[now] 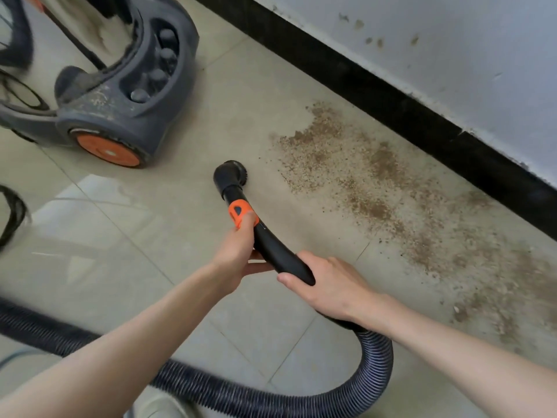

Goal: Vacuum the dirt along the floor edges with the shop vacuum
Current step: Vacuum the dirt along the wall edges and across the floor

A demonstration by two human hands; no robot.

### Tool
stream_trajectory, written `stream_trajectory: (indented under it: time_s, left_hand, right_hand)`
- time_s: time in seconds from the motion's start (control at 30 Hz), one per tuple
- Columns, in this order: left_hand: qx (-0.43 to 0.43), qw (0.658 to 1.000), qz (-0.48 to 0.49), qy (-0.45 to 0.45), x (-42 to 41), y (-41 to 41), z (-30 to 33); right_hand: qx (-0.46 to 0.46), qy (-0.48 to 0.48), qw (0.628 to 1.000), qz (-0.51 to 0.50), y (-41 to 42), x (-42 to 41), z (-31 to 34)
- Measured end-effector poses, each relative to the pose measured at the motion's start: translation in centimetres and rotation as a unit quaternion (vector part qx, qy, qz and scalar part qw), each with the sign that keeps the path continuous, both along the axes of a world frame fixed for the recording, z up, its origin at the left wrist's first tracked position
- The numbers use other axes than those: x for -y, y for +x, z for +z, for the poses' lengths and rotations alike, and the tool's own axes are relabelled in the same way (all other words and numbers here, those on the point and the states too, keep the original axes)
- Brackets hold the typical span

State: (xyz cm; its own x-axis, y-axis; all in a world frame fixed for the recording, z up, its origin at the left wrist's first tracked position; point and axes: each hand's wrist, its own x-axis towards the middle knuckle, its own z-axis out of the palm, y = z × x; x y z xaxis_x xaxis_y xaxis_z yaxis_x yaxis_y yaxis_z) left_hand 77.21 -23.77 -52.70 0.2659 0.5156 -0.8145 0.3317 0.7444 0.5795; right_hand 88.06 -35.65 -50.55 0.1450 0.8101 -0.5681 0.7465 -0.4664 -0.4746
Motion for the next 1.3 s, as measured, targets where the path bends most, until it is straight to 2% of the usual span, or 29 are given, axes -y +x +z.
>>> stream_trajectory:
  time_s: [0.17,0.33,0.5,0.7,0.9,1.1,1.3]
  left_hand:
    - [0.006,0.999,-0.044,0.000,-1.4,1.7,1.4]
    - [0.016,0.998,-0.066,0.008,-4.6,4.4,2.1]
    - [0.003,0.994,-0.108,0.033,-6.2,6.6,2.2]
    - [0.008,0.998,-0.054,0.016,-6.5,8.8,2.5]
    - [-0.040,0.997,-0.035,0.062,-5.3,5.0,1.1]
    - [-0.091,0.992,0.028,0.080,-3.5,1.2,0.4]
    - [-0.099,0.993,0.044,0.039,-0.3,-1.0,-0.8]
  right_hand:
    - [0.042,0.009,0.999,-0.023,1.1,-1.5,0.6]
    - [0.001,0.046,0.996,-0.078,3.1,-4.6,0.5]
    - [0.017,0.057,0.994,-0.087,4.7,-6.0,0.7]
    - [-0.015,0.071,0.993,-0.089,5.4,-6.8,0.1]
    - [-0.101,0.051,0.988,-0.103,2.5,-3.3,-1.4]
    - [-0.063,0.047,0.997,-0.007,-0.1,-2.7,-1.1]
    - [-0.084,0.031,0.996,0.004,-1.5,0.6,-0.6]
